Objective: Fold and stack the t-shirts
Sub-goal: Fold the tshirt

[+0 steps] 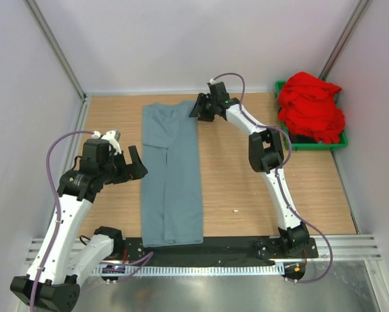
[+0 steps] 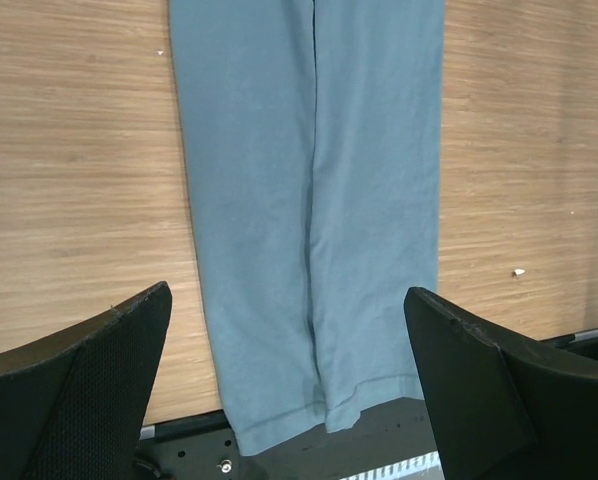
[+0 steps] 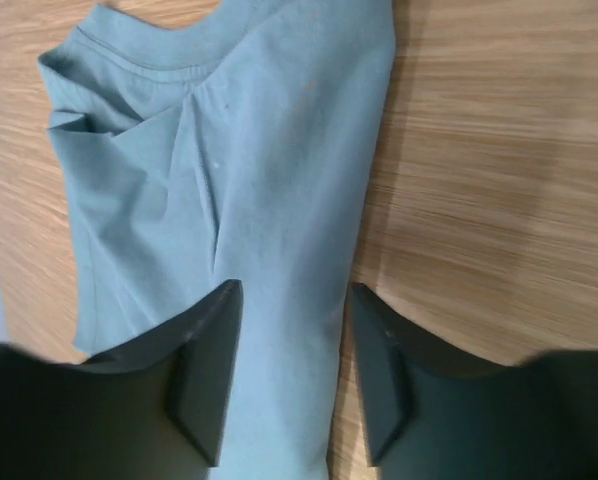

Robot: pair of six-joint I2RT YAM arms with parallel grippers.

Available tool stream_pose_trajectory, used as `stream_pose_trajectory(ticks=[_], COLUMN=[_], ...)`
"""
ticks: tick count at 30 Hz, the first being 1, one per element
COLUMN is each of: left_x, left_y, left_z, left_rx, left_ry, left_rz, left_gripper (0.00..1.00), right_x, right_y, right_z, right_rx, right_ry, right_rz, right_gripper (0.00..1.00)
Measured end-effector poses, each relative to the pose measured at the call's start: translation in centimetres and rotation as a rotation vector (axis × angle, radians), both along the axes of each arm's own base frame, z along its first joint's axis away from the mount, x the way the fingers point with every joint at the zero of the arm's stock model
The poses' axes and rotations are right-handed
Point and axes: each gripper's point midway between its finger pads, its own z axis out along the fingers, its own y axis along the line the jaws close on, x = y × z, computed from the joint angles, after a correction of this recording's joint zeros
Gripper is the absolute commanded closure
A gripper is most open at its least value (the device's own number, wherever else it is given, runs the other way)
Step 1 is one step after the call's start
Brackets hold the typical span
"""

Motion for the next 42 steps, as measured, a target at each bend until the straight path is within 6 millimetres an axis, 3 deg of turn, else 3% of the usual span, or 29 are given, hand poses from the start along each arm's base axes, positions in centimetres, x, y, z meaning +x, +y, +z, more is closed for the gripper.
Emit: stream_pose_trajectory(ticks=[5,9,10,14,18,20,22,23,24,25,27,30,32,35,37,42], left_x=[0.1,0.2,0.2,0.2,0.4,0.4,0.4,0.4,0.4,0.5,0.5,0.7,0.9,1.3,1.5,0.8], left_y=[0.0,0.0,0.0,0.0,0.1,0.2,0.2,0.2,0.3,0.3,0.3,0.5,0.7,0.8,0.3,-2.0], left_z=[-0.2,-0.2,-0.2,-0.1,-0.1,-0.1,-0.1,-0.1,-0.1,-0.1,-0.1,-0.2,-0.6,-1.7,-3.0,-7.3], left_rx=[0.0,0.0,0.001,0.0,0.003,0.005,0.007,0.008,0.009,0.009,0.01,0.017,0.025,0.055,0.078,0.167], left_ry=[0.0,-0.004,-0.005,-0.007,-0.011,-0.012,-0.012,-0.013,-0.014,-0.014,-0.015,-0.014,-0.001,0.047,0.101,0.272], left_rz=[0.001,0.002,0.003,0.007,0.012,0.014,0.016,0.018,0.019,0.021,0.025,0.036,0.054,0.077,0.075,0.041], left_gripper=[0.0,0.0,0.0,0.0,0.0,0.0,0.0,0.0,0.0,0.0,0.0,0.0,0.0,0.0,0.0,0.0], right_x=[0.3,1.0,1.0,2.1,4.5,5.7,6.4,6.7,7.1,7.3,7.8,7.5,6.4,2.3,-1.6,-14.1], right_y=[1.1,0.5,0.4,-1.5,-4.6,-6.2,-7.2,-7.6,-8.1,-8.2,-8.0,-8.1,-8.6,-10.4,-11.7,-13.9], right_z=[-2.0,-2.6,-2.6,-2.7,-2.5,-2.5,-2.4,-2.2,-2.0,-1.5,0.1,0.3,0.4,0.2,0.6,3.7], right_rx=[0.054,0.075,0.083,0.103,0.114,0.117,0.122,0.128,0.134,0.144,0.155,0.129,0.1,0.022,-0.023,-0.092], right_ry=[0.021,0.022,0.026,0.032,0.017,0.004,-0.006,-0.012,-0.019,-0.029,-0.083,-0.101,-0.084,0.002,0.056,0.131], right_rz=[0.006,-0.013,-0.016,-0.047,-0.098,-0.125,-0.139,-0.142,-0.146,-0.145,-0.117,-0.095,-0.093,-0.113,-0.131,-0.163], right_gripper=[0.67,0.95,0.98,0.99,0.98,0.94,0.74,0.61,0.29,0.22,0.12,0.08,0.08,0.08,0.1,0.11])
